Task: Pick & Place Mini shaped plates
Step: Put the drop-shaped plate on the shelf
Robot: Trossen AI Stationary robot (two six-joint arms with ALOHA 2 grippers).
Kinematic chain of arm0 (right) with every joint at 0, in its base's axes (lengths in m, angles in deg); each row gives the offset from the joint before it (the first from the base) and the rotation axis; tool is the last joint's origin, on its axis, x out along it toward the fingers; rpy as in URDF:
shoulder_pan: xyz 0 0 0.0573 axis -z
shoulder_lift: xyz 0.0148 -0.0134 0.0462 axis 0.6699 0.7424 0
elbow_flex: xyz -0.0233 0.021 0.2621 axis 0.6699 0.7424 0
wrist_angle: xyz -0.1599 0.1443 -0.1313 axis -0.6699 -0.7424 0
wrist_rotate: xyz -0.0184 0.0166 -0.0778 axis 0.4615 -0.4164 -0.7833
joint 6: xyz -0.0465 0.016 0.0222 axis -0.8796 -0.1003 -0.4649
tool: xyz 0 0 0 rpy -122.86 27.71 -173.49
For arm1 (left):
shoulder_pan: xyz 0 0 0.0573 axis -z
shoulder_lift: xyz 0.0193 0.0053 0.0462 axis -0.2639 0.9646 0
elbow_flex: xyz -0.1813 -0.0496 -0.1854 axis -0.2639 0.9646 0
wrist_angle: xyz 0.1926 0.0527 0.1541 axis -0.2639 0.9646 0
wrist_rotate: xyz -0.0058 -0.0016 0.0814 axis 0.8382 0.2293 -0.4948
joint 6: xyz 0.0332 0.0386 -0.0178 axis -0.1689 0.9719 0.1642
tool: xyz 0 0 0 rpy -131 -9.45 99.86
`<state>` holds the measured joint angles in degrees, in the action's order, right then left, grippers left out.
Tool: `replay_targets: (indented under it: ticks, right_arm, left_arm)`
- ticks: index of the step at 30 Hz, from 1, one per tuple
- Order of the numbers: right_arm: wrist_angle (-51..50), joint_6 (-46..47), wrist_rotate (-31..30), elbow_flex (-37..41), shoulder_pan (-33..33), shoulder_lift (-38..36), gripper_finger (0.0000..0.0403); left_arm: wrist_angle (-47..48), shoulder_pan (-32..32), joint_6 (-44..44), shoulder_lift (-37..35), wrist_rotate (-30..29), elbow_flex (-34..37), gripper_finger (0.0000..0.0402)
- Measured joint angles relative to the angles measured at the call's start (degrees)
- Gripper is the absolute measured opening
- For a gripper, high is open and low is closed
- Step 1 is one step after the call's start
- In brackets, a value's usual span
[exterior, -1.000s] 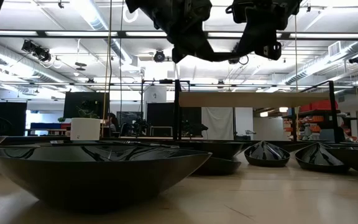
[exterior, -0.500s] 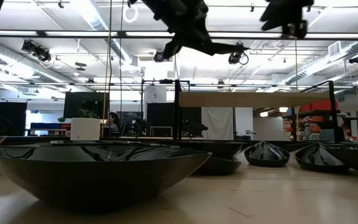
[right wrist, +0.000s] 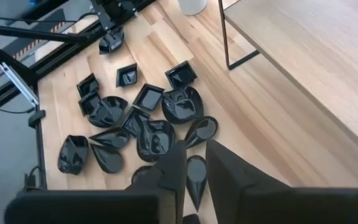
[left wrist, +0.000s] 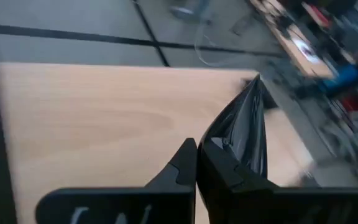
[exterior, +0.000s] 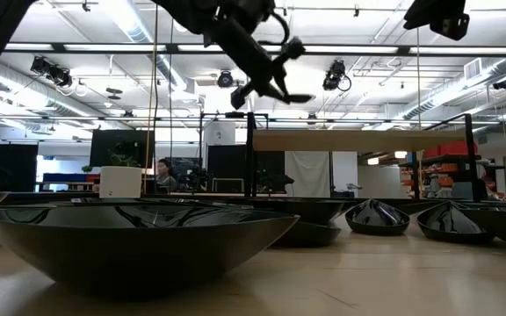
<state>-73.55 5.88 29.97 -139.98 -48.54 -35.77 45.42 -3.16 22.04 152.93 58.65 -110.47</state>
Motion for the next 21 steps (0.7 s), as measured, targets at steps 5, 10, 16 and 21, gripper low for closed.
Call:
replay_targets:
  ticks: [5, 10, 16, 21]
  right_arm:
    - [-0.19, -2.34, 0.00, 0.00, 0.00, 0.00, 0.0059]
    - [-0.16, -4.73, 0.00, 0.00, 0.00, 0.00, 0.0059]
    - [-0.12, -7.00, 0.00, 0.00, 0.00, 0.02, 0.0059]
    - [-0.71, -3.72, -2.63, 0.00, 0.02, 0.02, 0.0057]
  left_arm:
    - [1.17, -1.35, -2.85, 2.01, -5.69, 0.07, 0.0008]
    - [2.75, -1.33, -2.86, 2.36, -7.86, 0.04, 0.0009]
    - [2.88, -1.21, -2.27, 2.35, -6.50, 0.04, 0.0009]
    - [2.94, 1.35, 5.82, 1.85, -5.32, -4.05, 0.0009]
